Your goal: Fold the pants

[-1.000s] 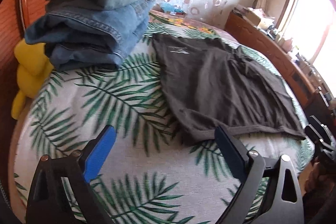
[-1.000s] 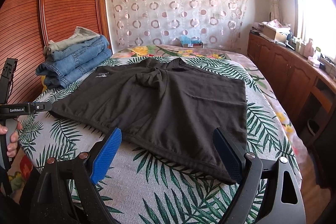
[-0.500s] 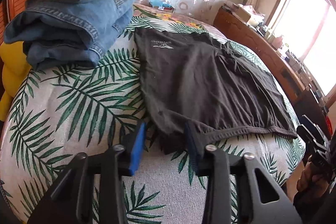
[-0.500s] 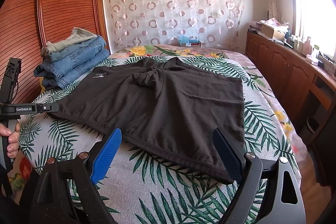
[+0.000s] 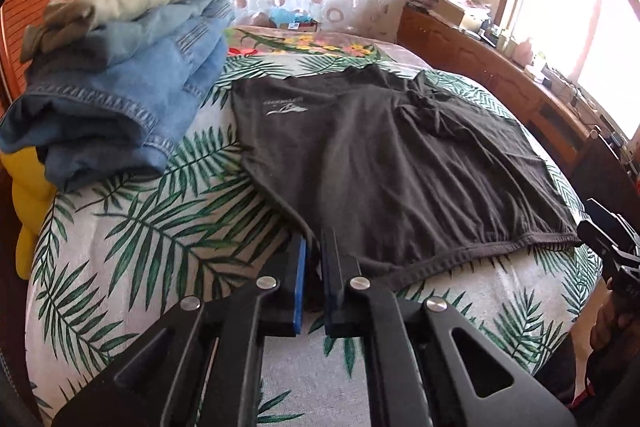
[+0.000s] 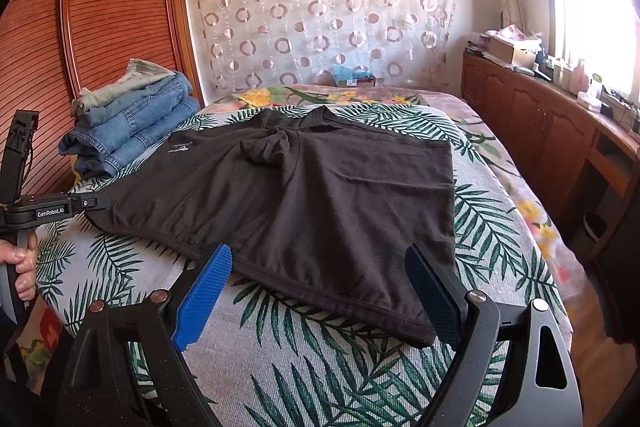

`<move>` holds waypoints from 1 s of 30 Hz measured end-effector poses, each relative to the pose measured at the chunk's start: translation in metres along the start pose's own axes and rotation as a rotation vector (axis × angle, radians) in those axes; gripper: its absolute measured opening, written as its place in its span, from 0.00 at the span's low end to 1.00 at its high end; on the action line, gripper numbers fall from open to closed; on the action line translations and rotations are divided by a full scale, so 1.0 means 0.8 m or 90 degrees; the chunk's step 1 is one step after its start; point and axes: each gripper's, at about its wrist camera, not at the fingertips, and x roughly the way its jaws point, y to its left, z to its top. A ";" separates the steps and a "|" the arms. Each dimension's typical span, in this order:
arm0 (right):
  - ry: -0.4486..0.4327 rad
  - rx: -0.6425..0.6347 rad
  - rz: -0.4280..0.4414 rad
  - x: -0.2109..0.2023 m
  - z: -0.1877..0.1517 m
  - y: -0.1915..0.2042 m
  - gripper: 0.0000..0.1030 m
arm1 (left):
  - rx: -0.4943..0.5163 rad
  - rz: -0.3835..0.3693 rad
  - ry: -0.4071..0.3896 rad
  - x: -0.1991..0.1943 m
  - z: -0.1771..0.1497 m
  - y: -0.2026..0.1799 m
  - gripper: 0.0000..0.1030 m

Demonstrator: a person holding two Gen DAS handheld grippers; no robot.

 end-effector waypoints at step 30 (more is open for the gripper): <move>-0.021 0.058 -0.072 -0.030 -0.009 -0.051 0.87 | 0.205 -0.163 -0.035 -0.007 0.087 -0.217 0.01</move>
